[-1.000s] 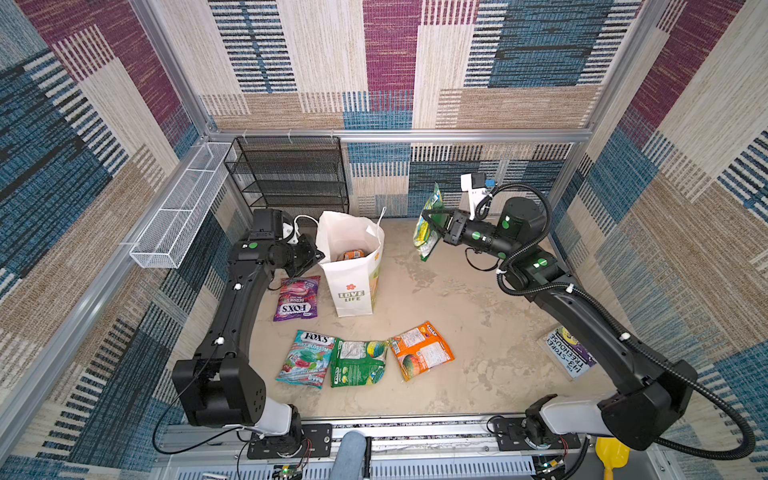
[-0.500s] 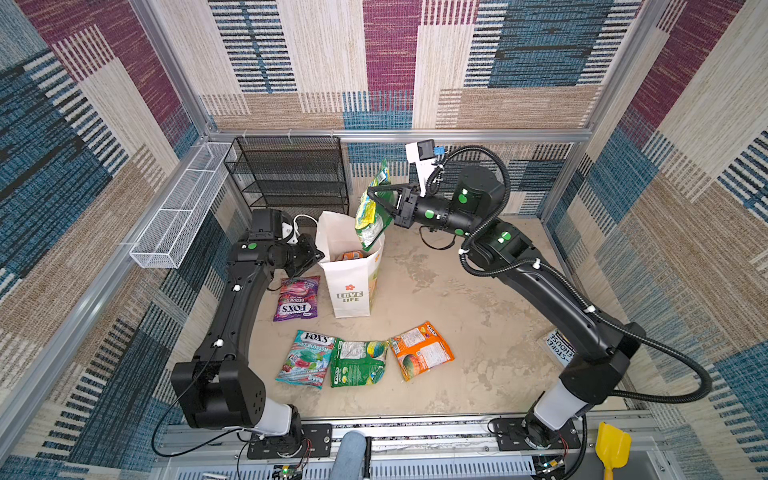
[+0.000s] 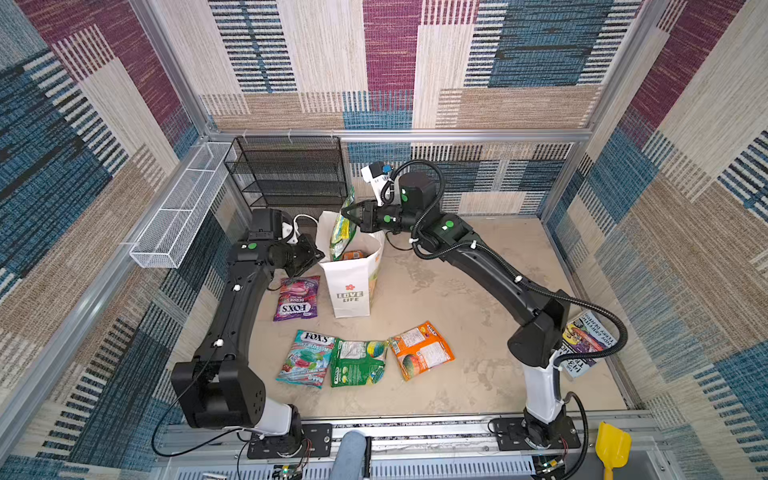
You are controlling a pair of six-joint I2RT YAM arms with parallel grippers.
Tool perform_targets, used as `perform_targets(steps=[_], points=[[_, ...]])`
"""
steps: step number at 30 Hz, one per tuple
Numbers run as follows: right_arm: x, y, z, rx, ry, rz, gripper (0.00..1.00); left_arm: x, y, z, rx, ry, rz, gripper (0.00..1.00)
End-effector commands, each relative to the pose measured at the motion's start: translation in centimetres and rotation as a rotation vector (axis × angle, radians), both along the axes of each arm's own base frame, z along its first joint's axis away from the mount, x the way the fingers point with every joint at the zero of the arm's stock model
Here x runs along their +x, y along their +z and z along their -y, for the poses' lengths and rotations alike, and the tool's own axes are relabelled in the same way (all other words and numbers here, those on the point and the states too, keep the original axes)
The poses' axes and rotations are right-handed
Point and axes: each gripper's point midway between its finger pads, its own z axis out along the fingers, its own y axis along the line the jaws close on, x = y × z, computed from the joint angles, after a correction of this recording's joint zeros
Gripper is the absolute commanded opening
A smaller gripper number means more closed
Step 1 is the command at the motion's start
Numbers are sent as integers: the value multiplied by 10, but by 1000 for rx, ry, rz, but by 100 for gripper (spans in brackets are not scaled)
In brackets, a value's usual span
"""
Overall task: Place the snacks into the paper bag
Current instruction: 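Lift the green packet with the right gripper and carry it over the bag, then lower the green packet into the bag and open the right gripper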
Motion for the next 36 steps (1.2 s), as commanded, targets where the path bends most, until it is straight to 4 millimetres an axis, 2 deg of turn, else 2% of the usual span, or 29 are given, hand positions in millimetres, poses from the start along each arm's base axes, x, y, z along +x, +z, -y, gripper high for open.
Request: perform_targets(steps=[1,10,21,28,36], points=[[6,-4,-5,-14,4,19,0,6,11,6,-30,-23,52,3],[23,-39,-8,-126,-37,-17,0,6,9,5,-29,-20,48,3],[29,-78,8,-232,-101,-54,1,6,9,5,-29,-19,46,3],[36,-92,12,-265,-135,-78,4,6,8,5,-27,-18,43,3],[40,-101,14,-286,-160,-97,19,6,8,6,-29,-19,42,3]])
